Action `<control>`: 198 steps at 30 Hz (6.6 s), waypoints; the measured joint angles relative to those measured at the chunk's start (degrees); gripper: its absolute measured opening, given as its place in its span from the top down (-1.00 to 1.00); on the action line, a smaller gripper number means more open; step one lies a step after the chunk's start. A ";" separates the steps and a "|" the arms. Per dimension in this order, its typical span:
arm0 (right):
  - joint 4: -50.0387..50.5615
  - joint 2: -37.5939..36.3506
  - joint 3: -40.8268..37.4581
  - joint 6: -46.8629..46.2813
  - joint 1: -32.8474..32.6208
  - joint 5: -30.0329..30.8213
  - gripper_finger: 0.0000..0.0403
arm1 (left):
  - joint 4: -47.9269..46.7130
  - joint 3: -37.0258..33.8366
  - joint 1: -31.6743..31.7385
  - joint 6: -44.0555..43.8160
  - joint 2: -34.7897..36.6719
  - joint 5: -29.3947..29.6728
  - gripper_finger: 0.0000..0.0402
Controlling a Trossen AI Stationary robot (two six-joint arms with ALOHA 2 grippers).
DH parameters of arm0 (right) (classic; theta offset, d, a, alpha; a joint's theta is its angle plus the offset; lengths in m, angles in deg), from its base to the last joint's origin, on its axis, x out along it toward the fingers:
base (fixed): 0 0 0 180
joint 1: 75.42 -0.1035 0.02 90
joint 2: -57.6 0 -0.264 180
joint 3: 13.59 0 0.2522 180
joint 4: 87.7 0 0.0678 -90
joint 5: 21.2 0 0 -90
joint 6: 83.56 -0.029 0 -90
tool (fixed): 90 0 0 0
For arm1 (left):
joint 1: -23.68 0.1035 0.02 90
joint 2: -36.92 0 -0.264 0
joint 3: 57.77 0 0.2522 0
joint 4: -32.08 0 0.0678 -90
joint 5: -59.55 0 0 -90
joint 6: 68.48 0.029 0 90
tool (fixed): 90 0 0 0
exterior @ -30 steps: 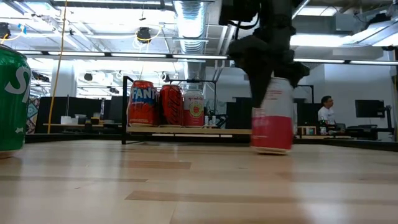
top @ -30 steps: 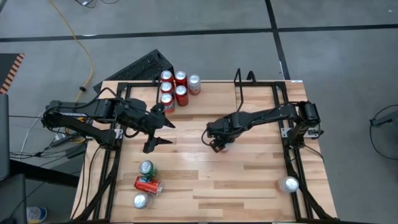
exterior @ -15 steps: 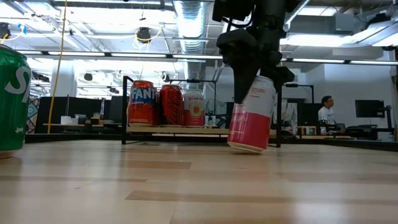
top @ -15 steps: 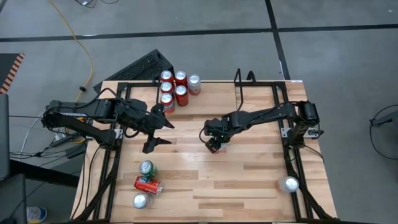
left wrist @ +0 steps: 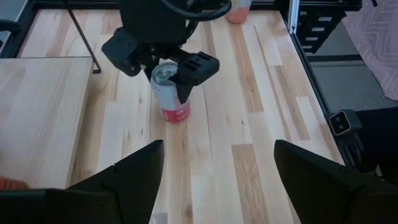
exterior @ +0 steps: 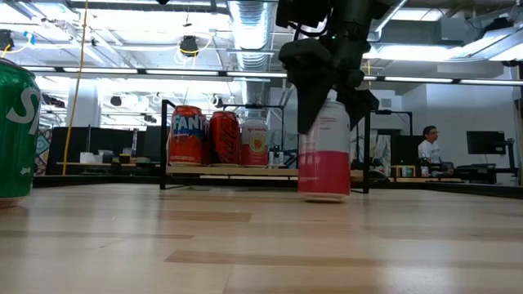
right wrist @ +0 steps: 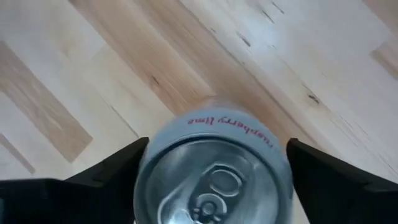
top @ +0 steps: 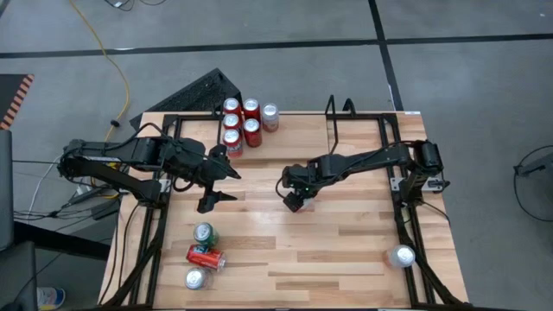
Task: Place canned beverage on shelf
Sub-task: Put the pink white soda can on the shelf and align with the other pink white soda can
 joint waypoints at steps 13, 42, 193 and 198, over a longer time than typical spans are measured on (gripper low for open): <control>2.13 0.00 8.60 10.50 -0.01 2.97 -0.86 | -0.34 -0.02 -0.01 -0.03 -0.02 0.00 -0.45; 12.85 -0.15 3.33 -10.68 -20.57 26.88 0.95 | 0.28 0.00 0.00 -0.92 -0.04 1.34 -0.45; 38.58 -0.20 32.87 -8.73 -43.89 35.06 1.00 | 22.77 13.09 4.23 18.88 -39.91 8.80 -0.61; 38.37 -0.20 32.87 -9.56 -44.21 35.04 1.00 | 20.45 14.95 5.53 18.91 -42.10 6.12 -0.61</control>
